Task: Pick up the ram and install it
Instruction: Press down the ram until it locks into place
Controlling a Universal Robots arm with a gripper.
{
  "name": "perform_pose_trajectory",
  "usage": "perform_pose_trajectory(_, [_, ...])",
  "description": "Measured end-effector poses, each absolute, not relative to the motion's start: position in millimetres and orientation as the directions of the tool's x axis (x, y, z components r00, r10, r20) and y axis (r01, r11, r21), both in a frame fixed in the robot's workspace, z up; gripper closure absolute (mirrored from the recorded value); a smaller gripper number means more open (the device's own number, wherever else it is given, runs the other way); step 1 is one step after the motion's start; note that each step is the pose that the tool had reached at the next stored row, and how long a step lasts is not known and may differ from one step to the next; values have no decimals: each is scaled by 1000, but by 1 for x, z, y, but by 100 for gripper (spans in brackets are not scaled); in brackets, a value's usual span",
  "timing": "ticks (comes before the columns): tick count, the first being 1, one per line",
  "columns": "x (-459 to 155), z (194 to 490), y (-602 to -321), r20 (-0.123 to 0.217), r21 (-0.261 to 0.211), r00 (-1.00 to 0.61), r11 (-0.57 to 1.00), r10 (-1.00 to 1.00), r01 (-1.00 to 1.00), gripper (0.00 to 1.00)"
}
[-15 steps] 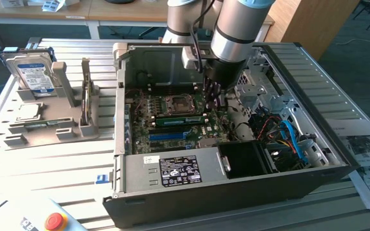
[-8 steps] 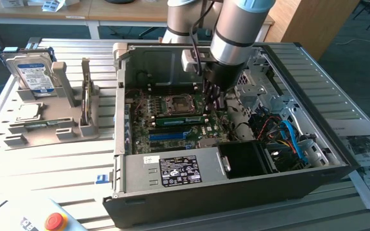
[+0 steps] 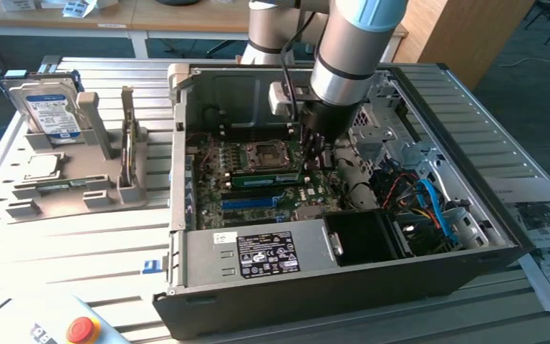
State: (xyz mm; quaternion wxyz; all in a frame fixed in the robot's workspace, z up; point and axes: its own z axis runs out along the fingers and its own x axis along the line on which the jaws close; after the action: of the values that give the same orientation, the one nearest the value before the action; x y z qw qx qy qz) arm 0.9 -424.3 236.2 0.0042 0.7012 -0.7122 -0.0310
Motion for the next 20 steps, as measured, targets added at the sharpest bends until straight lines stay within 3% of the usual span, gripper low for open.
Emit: perform_pose_trajectory(20, [5, 240, -424, -38, 50, -16, 14, -999, -999, 90])
